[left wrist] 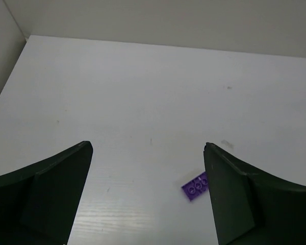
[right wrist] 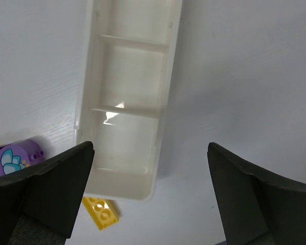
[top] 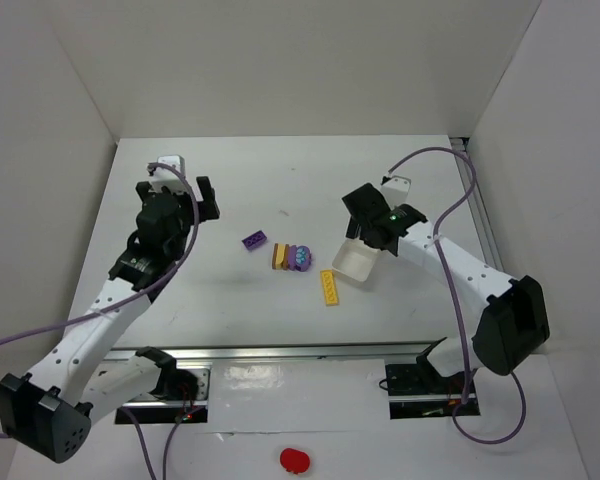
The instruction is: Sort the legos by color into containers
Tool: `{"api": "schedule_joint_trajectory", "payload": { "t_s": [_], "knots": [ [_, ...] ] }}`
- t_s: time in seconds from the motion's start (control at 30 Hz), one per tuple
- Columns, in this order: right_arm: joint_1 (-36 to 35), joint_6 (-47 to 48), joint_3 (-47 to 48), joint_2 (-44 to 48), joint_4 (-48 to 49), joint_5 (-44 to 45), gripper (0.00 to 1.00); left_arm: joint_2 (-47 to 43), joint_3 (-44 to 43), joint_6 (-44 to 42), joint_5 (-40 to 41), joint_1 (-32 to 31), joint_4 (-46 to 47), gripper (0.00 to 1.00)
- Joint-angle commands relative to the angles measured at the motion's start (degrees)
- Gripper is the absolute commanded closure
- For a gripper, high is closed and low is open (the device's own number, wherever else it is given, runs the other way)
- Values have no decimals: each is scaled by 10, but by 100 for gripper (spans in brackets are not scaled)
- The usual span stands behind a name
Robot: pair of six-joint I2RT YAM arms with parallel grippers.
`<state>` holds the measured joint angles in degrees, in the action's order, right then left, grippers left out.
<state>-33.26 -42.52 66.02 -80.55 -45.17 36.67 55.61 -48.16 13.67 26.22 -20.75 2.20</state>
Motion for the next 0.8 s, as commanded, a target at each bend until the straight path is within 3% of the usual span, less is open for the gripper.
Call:
{"api": "schedule_joint_trajectory", "payload": {
  "t_s": [0.0, 0.17, 0.3, 0.47, 0.63, 0.77],
  "knots": [
    [-5, 2, -18, 36, 44, -11, 1, -5, -31, 18, 27, -10, -198, 0],
    [-12, 2, -41, 69, 50, -17, 1, -30, -79, 173, 128, -10, -272, 0],
    [-58, 23, -82, 97, 89, -65, 1, -55, -53, 45, -18, -3, -197, 0],
    [-148, -10, -125, 111, 120, -89, 7, 18, -116, 103, -18, -3, -285, 0],
    [-238, -41, -155, 66, 159, -89, 7, 88, -165, 124, 7, -8, -330, 0],
    [-238, -6, -160, 26, 196, -106, 8, 88, -171, 130, -10, -8, -330, 0]
  ]
}}
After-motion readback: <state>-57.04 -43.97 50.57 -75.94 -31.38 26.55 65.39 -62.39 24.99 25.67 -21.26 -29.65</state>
